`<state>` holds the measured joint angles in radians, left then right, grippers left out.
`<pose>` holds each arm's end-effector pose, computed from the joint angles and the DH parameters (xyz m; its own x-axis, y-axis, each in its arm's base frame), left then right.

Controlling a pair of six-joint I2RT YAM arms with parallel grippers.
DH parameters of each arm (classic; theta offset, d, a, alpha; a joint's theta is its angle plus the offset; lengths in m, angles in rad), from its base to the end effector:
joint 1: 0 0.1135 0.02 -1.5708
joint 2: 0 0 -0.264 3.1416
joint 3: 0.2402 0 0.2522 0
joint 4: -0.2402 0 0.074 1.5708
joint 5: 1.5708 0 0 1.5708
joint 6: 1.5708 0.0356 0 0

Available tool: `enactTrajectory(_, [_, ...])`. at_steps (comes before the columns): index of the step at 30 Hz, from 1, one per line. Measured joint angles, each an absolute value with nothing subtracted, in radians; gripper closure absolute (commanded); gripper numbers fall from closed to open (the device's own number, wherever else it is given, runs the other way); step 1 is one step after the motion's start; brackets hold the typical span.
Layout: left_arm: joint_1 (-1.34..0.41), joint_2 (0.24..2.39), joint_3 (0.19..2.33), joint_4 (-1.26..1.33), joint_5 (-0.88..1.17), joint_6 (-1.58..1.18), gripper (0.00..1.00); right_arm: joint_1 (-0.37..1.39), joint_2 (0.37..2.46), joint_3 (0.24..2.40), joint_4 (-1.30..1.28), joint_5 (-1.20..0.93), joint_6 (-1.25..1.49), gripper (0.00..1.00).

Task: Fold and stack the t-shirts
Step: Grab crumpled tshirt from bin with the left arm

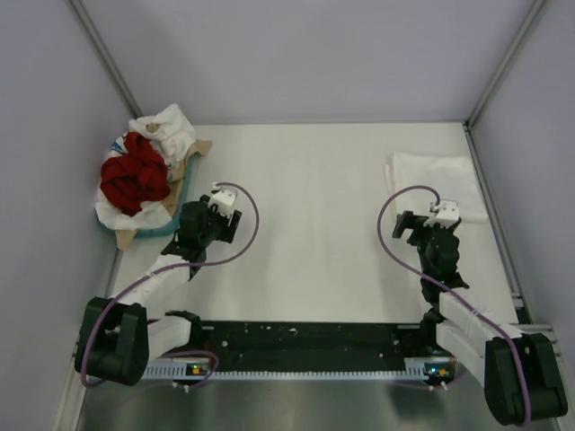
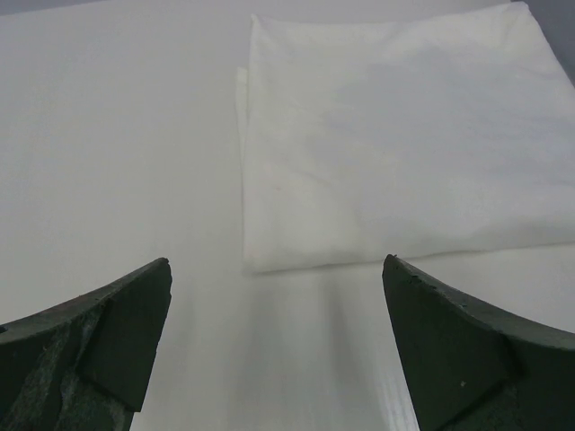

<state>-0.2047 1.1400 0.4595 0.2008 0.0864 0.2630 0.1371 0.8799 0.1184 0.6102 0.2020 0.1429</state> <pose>0.2295 -0.0508 0.1954 -0.3642 0.3402 -0.8670 0.3854 0.9025 0.1922 0.1774 0.0173 0.1750 -0.1389 0.1217 -0.9828 0.0832 0.9903 0.1109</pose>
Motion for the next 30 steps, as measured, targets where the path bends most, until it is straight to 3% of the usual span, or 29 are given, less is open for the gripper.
enactTrajectory(5, [-0.204,1.098,0.506,0.089,0.109,0.313,0.33,0.137,0.874,0.118,0.607,0.210,0.146,0.01])
enactTrajectory(9, [-0.204,1.082,0.677,-0.112,0.099,0.391,0.33,0.137,0.805,0.136,0.538,0.208,0.156,0.01])
enactTrajectory(13, [-0.190,1.123,0.879,-0.224,-0.007,0.430,0.23,0.137,0.739,0.218,0.454,0.138,0.191,0.01])
enactTrajectory(20, [-0.007,1.425,1.279,-0.392,-0.108,0.395,0.25,0.137,0.734,0.476,0.294,-0.048,0.240,0.01])
enactTrajectory(27, [0.244,1.772,1.611,-0.527,-0.162,0.305,0.25,0.137,0.743,0.499,0.236,-0.165,0.216,0.01])
enactTrajectory(30, [0.266,1.903,1.690,-0.580,-0.179,0.285,0.33,0.137,0.744,0.497,0.220,-0.179,0.202,0.01])
